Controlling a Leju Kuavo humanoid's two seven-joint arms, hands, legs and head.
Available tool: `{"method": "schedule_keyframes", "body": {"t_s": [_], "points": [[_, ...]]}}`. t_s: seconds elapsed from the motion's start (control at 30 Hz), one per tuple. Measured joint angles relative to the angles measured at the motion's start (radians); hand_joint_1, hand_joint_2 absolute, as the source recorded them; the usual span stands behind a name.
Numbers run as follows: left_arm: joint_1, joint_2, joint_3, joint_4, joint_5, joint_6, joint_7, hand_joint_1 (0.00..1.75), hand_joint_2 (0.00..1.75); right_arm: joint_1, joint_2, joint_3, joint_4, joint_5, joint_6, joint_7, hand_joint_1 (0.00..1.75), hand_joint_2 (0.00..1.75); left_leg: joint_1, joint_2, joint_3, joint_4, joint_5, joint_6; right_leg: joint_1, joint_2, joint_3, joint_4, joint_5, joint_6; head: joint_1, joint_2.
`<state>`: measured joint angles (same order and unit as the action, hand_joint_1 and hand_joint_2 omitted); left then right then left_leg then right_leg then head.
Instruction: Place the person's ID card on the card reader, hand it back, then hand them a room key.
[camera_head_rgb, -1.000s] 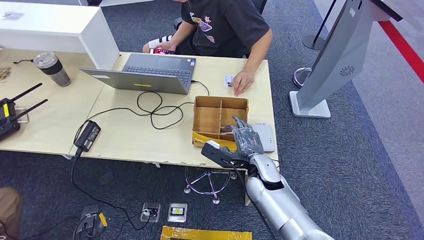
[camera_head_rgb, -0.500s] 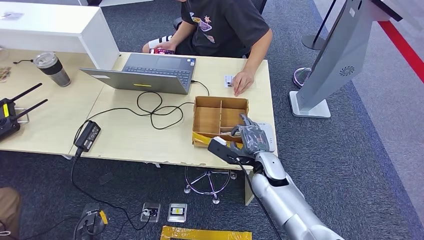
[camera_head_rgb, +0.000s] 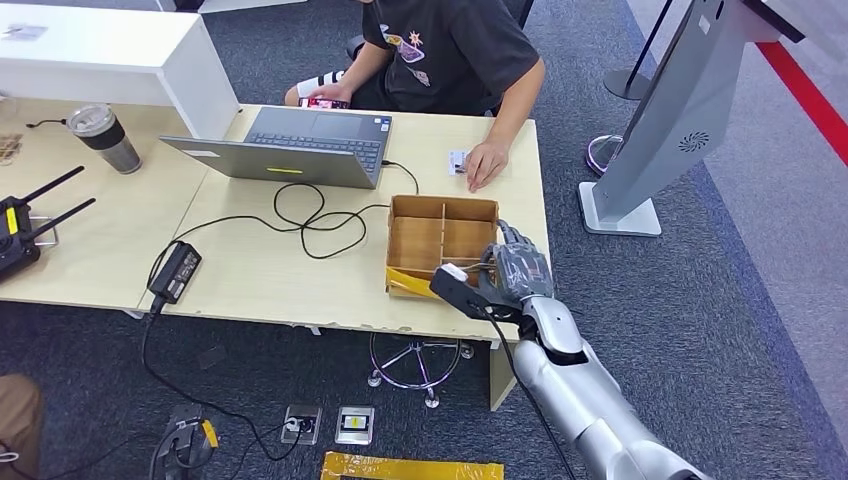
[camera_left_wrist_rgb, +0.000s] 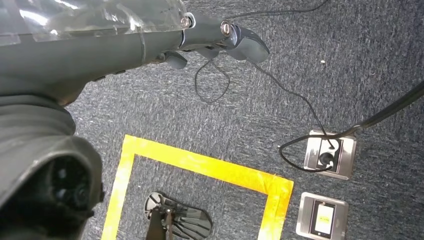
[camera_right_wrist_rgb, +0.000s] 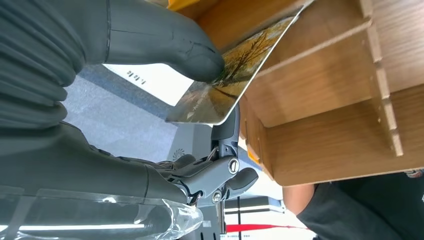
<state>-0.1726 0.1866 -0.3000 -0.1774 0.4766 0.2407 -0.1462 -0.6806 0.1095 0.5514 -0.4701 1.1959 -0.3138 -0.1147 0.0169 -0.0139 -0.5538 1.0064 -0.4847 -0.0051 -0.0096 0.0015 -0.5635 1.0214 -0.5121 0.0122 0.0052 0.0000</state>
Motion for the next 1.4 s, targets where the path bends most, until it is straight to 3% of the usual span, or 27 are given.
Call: {"method": "schedule_keyframes", "body": {"t_s": [0.1, 0.27, 1.0, 1.2, 1.4], "points": [[0.0, 0.0, -0.003, 0.0, -0.005, 0.0, 0.0, 0.0, 0.0, -0.006, -0.005, -0.001, 0.006, 0.0, -0.006, -0.001, 1.58, 1.75, 0.0, 0.0, 0.0, 0.0, 0.0, 0.0, 0.0, 0.0, 0.0, 0.0, 0.0, 0.0, 0.0, 0.0], [0.0, 0.0, -0.004, 0.0, -0.009, 0.001, 0.0, 0.0, 0.0, -0.015, -0.01, -0.002, 0.014, 0.0, -0.012, -0.004, 1.75, 1.75, 0.0, 0.0, 0.0, 0.0, 0.0, 0.0, 0.0, 0.0, 0.0, 0.0, 0.0, 0.0, 0.0, 0.0], [-0.003, -0.001, -0.022, 0.0, -0.016, 0.011, 0.0, 0.0, 0.0, -0.062, -0.014, -0.029, -0.005, 0.0, -0.076, -0.035, 1.75, 1.75, 0.0, 0.0, 0.0, 0.0, 0.0, 0.0, 0.0, 0.0, 0.0, 0.0, 0.001, 0.0, 0.0, 0.0], [-0.003, -0.001, -0.022, 0.0, -0.013, 0.015, 0.0, 0.0, 0.0, -0.081, -0.017, -0.06, -0.148, -0.052, -0.024, -0.049, 1.75, 1.75, 0.0, 0.0, 0.0, 0.0, 0.001, 0.0, 0.0, 0.0, 0.0, 0.0, 0.001, 0.0, 0.0, 0.0], [0.001, -0.002, -0.022, 0.001, -0.008, 0.022, 0.0, 0.0, 0.0, -0.123, -0.025, -0.122, -0.47, -0.145, 0.037, -0.06, 1.75, 1.75, 0.0, 0.0, 0.0, 0.0, 0.001, 0.0, 0.0, 0.0, 0.0, 0.0, 0.001, 0.0, 0.0, 0.0]]}}
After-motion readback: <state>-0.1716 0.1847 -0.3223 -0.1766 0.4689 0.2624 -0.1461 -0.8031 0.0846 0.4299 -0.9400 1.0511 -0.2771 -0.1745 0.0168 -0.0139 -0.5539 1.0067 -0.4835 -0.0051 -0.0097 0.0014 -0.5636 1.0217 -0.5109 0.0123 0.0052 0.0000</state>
